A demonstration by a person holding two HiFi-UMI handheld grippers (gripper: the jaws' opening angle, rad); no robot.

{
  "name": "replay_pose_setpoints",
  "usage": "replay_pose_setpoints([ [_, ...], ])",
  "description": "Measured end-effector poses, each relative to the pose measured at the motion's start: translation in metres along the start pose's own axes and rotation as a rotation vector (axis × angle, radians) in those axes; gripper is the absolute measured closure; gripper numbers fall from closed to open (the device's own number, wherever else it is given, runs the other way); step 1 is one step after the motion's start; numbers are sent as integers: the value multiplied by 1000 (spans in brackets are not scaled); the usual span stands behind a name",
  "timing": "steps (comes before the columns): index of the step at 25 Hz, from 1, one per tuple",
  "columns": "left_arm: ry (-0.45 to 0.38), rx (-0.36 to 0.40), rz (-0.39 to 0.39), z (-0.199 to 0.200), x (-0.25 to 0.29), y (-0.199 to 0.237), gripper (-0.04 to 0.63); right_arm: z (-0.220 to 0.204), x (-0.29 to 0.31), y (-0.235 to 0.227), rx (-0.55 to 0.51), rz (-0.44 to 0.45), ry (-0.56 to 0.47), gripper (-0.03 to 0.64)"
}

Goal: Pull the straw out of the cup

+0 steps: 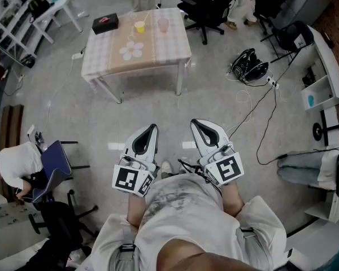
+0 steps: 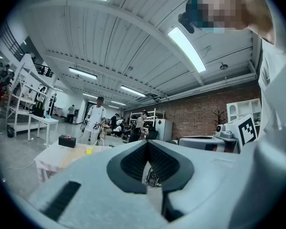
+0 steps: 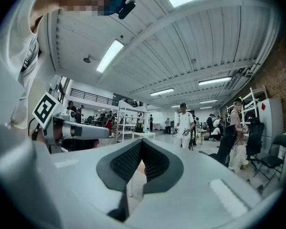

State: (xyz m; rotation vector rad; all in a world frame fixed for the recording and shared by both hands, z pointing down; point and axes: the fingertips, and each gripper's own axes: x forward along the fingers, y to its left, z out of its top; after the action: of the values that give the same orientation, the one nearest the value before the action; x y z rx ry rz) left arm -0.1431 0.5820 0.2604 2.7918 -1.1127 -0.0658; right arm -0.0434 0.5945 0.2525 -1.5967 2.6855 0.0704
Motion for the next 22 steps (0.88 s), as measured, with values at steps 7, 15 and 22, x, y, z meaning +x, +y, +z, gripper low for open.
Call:
replay_pose_setpoints([
  [7,10,12,4,-5,17,-17,591,-17,-16,-26,11,-36,60,607],
  [15,23,25,33,-11,38,-42,591,-16,-31,-50,10,13,42,607],
  [22,35,18,42,-16,61,-34,591,-18,-18,-68,14,31,40,607],
])
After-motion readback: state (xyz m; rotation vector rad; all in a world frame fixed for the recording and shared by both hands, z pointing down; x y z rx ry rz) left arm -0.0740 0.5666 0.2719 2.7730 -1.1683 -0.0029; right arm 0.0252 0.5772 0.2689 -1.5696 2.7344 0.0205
